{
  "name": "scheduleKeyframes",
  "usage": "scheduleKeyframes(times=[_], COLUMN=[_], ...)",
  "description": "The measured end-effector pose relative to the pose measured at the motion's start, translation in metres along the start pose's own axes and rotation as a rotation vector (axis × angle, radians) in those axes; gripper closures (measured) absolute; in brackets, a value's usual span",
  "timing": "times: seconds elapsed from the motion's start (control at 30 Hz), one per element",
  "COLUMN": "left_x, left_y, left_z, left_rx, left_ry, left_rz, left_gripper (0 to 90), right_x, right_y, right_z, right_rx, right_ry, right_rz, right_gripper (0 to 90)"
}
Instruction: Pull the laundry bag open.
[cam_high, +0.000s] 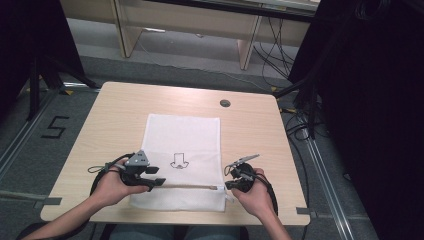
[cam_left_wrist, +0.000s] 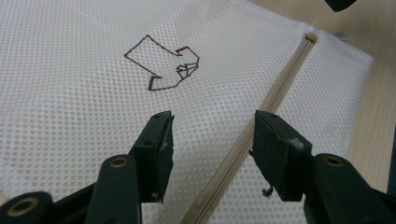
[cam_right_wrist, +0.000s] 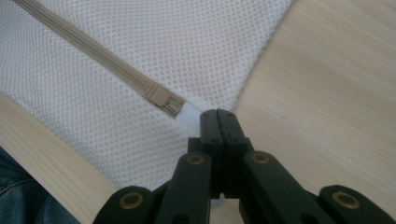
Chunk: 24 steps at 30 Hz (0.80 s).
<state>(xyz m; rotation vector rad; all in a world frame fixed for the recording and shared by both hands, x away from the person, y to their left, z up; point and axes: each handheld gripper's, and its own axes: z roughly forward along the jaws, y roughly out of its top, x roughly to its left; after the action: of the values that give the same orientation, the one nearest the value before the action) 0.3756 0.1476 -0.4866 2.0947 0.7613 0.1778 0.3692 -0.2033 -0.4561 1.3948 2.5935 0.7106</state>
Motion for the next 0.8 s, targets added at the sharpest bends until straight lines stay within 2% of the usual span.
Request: scheduleKeyframes(times=[0.13,0.23,0.27,0.3,0.33,0.37,0.43,0.5,0.53,0.63,0.67,0.73,0.77,0.8], left_x=[0.002,0.001,0.0,0.001,0.0,-0.001,0.0,-0.002,-0.001,-0.001,-0.003,-0.002,-0.004,-0.005], left_y=[0.0,0.002,0.002,0.003,0.003,0.003,0.003,0.002,0.002,0.002,0.002,0.002,0.002,0.003], left_z=[-0.002,-0.001,0.0,0.0,0.001,0.001,0.001,0.003,0.003,0.003,0.003,0.004,0.004,0.006], left_rx=[-0.003,-0.002,-0.006,-0.005,-0.004,-0.011,0.004,-0.003,-0.01,0.0,-0.004,-0.004,0.0,-0.005], left_ry=[0.012,0.016,0.015,0.016,0.015,0.016,0.017,0.007,0.005,0.003,-0.003,-0.007,-0.007,-0.015], left_rz=[0.011,0.016,0.005,0.029,0.017,0.026,0.049,0.026,0.048,0.061,0.03,0.062,0.045,0.061], left_gripper=[47.7,47.7,47.9,48.0,48.3,48.7,49.4,49.7,49.8,49.9,50.1,50.8,51.2,51.6], right_x=[0.005,0.005,0.005,0.007,0.005,0.006,0.006,0.007,0.007,0.007,0.007,0.006,0.006,0.006], right_y=[0.001,0.001,0.001,0.0,0.0,0.0,0.0,0.002,0.003,0.004,0.004,0.006,0.006,0.008], right_z=[0.002,0.005,0.006,0.007,0.009,0.009,0.011,0.012,0.016,0.021,0.024,0.027,0.028,0.029], right_rx=[0.018,0.021,0.023,0.044,0.038,0.059,0.045,0.048,0.049,0.06,0.069,0.072,0.072,0.075], right_ry=[0.015,0.04,0.049,0.05,0.053,0.051,0.053,0.043,0.043,0.046,0.05,0.048,0.047,0.034], right_rz=[0.046,0.043,0.047,0.064,0.032,0.05,0.032,0.045,0.038,0.031,0.032,0.024,0.024,0.036], right_gripper=[90.0,90.0,90.0,90.0,90.0,90.0,90.0,90.0,90.0,89.7,89.7,89.5,89.3,89.3])
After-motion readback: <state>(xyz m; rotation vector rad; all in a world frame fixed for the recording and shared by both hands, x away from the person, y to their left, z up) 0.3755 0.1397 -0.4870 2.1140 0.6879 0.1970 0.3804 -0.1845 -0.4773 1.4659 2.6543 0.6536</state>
